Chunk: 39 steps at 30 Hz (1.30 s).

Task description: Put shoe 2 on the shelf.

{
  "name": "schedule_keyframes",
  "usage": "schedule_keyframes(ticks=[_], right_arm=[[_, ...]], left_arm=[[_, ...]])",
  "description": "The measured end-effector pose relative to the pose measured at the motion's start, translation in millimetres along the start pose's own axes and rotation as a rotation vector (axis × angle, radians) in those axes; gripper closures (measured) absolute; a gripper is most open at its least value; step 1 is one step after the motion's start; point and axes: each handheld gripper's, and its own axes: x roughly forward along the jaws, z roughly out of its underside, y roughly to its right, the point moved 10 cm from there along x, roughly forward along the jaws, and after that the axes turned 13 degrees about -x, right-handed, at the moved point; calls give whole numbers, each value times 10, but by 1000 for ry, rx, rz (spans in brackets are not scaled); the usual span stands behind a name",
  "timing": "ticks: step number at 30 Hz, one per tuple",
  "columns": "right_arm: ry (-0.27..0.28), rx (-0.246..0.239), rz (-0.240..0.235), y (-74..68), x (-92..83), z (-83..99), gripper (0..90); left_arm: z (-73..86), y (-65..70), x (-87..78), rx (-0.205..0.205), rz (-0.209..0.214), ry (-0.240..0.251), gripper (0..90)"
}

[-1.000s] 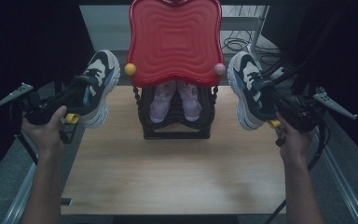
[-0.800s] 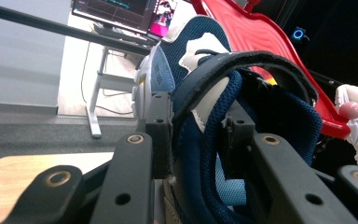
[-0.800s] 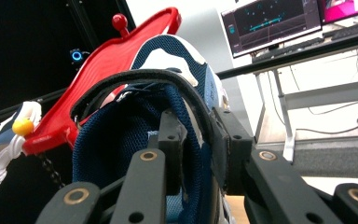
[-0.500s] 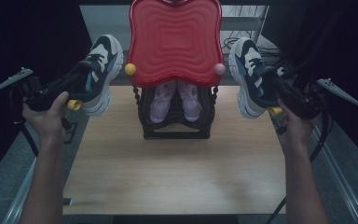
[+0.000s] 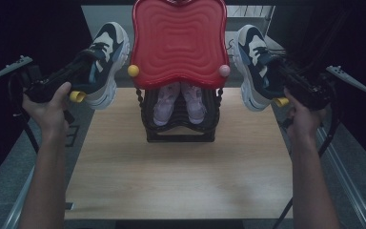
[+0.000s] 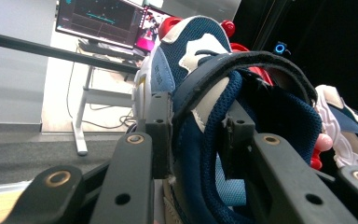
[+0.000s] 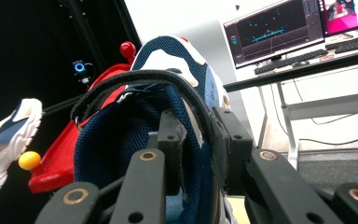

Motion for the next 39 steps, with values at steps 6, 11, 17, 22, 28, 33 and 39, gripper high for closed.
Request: schedule_keyframes(ticks=[6,11,17,22,28,33,39], right_arm=[[17,-12,-16,-100,39,-188,745],[24,-28,-28,-184,65,-317,744],[29,-37,-46,-323,200,-469,742],[21,-54,-75,-489,339,-542,741],[7,-56,-94,-620,482,-588,739],[5,-43,-99,-688,588,-623,739],[-4,-40,-111,-778,751,-632,739]], left_arm=[[-99,116,64,8,9,5,698],[-177,175,105,0,11,14,697],[-245,284,210,11,11,17,697],[-244,355,360,5,25,-1,698],[-238,437,484,9,31,-18,698],[-272,537,560,9,45,-17,698],[-285,629,661,20,47,-28,698]])
